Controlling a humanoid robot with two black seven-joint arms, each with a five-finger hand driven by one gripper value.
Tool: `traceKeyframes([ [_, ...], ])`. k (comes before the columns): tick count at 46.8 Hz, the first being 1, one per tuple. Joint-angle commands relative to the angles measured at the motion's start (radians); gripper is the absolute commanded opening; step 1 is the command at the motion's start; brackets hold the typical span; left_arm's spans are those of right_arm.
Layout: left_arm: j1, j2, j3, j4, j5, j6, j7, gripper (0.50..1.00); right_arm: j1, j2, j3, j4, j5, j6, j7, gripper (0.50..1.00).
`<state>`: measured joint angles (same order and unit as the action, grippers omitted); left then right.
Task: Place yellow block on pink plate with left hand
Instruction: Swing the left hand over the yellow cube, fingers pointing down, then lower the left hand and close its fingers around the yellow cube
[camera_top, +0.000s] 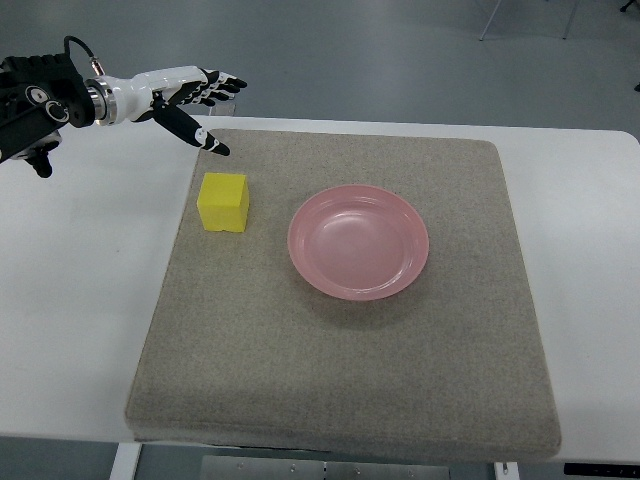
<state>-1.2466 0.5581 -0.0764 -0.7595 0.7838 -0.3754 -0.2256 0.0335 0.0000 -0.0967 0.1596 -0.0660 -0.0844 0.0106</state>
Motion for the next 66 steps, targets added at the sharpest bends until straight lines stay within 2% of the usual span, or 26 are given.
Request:
traceKeyframes([
  [1,-0.036,0.042,0.030,-0.018,0.005,-0.049,0.000,0.990,0.000,0.000,0.000,0.000,0.000,0.000,0.000,0.924],
  [6,-0.056,0.088,0.078,-0.044,0.047,-0.088,-0.006,0.990,0.000,0.000,0.000,0.000,0.000,0.000,0.000,0.924],
  [11,-0.060,0.126,0.081,-0.083,0.147,-0.091,-0.009,0.990,0.000,0.000,0.000,0.000,0.000,0.000,0.000,0.924],
  [25,-0.060,0.135,0.083,-0.167,0.210,-0.091,-0.014,0.990,0.000,0.000,0.000,0.000,0.000,0.000,0.000,0.924],
  [44,-0.057,0.134,0.081,-0.169,0.290,-0.082,-0.012,0.990,0.000,0.000,0.000,0.000,0.000,0.000,0.000,0.924],
  [66,-0.030,0.068,0.083,-0.167,0.299,-0.074,-0.012,0.990,0.000,0.000,0.000,0.000,0.000,0.000,0.000,0.924],
])
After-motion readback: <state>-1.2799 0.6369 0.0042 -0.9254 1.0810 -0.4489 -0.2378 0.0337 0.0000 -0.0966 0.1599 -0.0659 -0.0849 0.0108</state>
